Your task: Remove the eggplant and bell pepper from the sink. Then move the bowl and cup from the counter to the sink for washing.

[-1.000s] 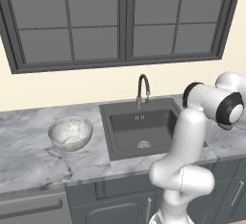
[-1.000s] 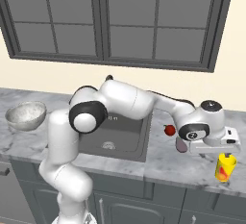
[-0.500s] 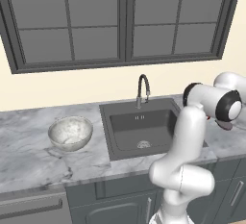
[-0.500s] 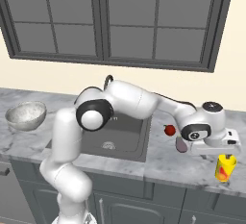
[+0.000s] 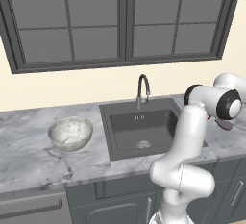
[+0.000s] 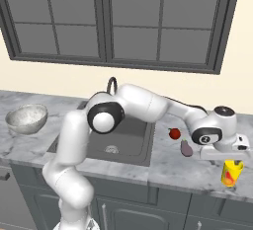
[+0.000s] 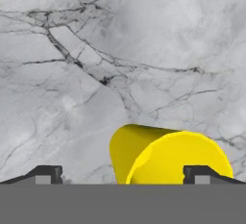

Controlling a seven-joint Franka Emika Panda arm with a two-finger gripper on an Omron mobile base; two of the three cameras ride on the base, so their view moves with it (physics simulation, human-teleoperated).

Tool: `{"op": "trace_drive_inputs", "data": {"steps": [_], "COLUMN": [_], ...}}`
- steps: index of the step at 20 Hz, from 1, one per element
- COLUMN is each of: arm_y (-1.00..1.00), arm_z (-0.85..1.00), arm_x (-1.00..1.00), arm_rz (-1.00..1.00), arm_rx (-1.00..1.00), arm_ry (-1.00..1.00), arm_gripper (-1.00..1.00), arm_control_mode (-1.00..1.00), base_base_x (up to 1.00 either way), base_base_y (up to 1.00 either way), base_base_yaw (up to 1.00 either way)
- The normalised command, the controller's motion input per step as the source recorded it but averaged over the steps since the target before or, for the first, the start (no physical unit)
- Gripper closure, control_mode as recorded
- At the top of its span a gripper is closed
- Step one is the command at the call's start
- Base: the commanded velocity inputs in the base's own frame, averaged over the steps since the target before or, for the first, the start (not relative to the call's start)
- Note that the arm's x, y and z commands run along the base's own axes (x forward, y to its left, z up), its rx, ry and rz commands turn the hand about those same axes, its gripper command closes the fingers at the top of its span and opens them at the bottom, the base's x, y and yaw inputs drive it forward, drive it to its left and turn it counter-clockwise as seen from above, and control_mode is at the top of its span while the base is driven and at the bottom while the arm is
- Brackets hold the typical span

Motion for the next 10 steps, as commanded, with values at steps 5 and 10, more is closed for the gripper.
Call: {"op": "trace_drive_inputs", "data": {"steps": [5, 10], "arm_y": [-0.17, -0.04], "arm_z": [-0.09, -0.17], "arm_x": [0.05, 0.0], "arm_rz": [0.0, 0.0], "arm_rx": [0.06, 0.06], "arm_ry": [0.0, 0.0], "arm_gripper": [-1.0, -1.0], "arm_control_mode": [-1.0, -1.0], "base_base_x": [0.0, 0.0], "base_base_y": [0.0, 0.0], "base_base_yaw": [0.0, 0.0]}}
